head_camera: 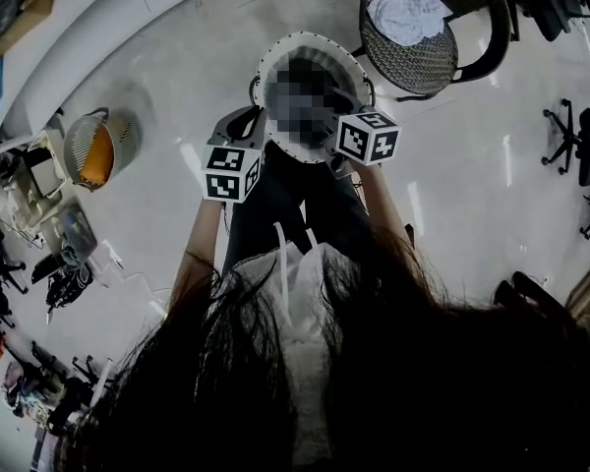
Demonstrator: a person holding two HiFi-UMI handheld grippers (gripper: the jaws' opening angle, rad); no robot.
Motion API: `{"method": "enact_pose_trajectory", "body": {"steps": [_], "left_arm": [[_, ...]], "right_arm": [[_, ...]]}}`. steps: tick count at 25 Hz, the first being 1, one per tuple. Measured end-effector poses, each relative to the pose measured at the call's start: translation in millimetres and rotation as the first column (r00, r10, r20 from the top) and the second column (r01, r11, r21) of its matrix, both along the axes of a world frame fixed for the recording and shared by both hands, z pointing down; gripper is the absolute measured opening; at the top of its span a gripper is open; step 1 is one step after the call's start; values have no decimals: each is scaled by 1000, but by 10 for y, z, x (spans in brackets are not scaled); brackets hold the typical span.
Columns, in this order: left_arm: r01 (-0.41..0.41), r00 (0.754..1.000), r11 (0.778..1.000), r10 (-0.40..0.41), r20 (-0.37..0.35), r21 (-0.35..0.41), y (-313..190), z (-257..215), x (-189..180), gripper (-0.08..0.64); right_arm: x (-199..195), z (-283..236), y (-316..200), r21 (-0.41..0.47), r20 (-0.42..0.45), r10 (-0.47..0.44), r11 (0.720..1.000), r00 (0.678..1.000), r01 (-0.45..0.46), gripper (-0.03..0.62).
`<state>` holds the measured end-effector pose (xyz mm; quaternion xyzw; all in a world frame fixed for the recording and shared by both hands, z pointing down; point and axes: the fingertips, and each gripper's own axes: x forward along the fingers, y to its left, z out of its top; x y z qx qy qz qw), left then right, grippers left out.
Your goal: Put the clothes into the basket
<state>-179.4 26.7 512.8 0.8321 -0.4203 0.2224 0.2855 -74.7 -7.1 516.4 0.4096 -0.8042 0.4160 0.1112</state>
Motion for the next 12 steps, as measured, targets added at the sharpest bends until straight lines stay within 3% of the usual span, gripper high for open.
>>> {"method": "enact_pose_trajectory", "body": {"steps": [12], "left_arm": [[-151,988,984,154,-21,96,-288,-618,578,38]], "right_arm": [[575,-852,-85,116,74,166,978,983,-174,140]]}}
